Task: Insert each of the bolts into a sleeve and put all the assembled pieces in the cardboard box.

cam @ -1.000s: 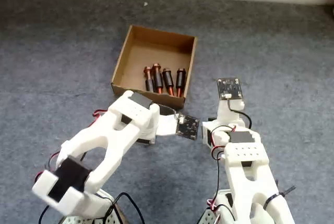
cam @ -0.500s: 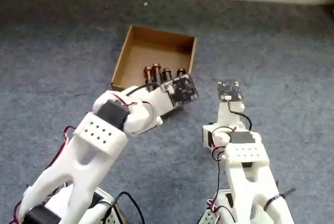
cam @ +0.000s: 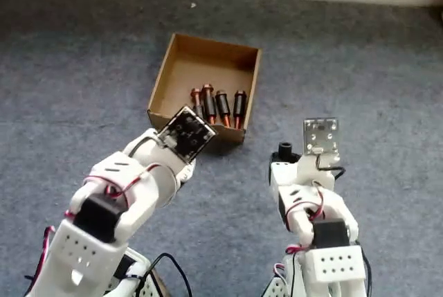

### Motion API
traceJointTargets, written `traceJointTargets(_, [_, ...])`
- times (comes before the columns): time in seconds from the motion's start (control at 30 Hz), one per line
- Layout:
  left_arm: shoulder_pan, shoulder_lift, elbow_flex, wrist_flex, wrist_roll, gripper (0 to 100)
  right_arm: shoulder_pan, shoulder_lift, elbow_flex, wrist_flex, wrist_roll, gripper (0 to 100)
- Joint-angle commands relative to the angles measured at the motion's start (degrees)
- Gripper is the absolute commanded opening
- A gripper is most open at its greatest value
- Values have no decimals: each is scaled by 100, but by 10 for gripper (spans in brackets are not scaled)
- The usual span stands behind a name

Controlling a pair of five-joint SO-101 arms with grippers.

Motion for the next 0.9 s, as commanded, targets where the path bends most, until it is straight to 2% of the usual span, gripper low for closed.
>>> traceJointTargets(0.0, [-4, -655, -13, -167, 422, 5, -259, -769, 84, 13, -62, 5])
traceJointTargets(0.23, [22, -1490, 13, -545, 976, 5, -901, -1947, 391, 4, -53, 5])
traceJointTargets(0.37, [303, -1938, -4, -853, 1248, 5, -1446, -2466, 391, 4, -53, 5])
traceJointTargets(0.57, [690, -2642, 13, -1231, 1723, 5, -2334, -2457, 347, -22, -35, 5])
traceJointTargets(0.73, [884, -3055, 22, -1345, 2013, 5, -3029, -2457, 338, -101, 510, 5])
traceJointTargets(0.87, [910, -3213, 31, -1345, 2321, 5, -3442, -2457, 382, -752, 949, 5])
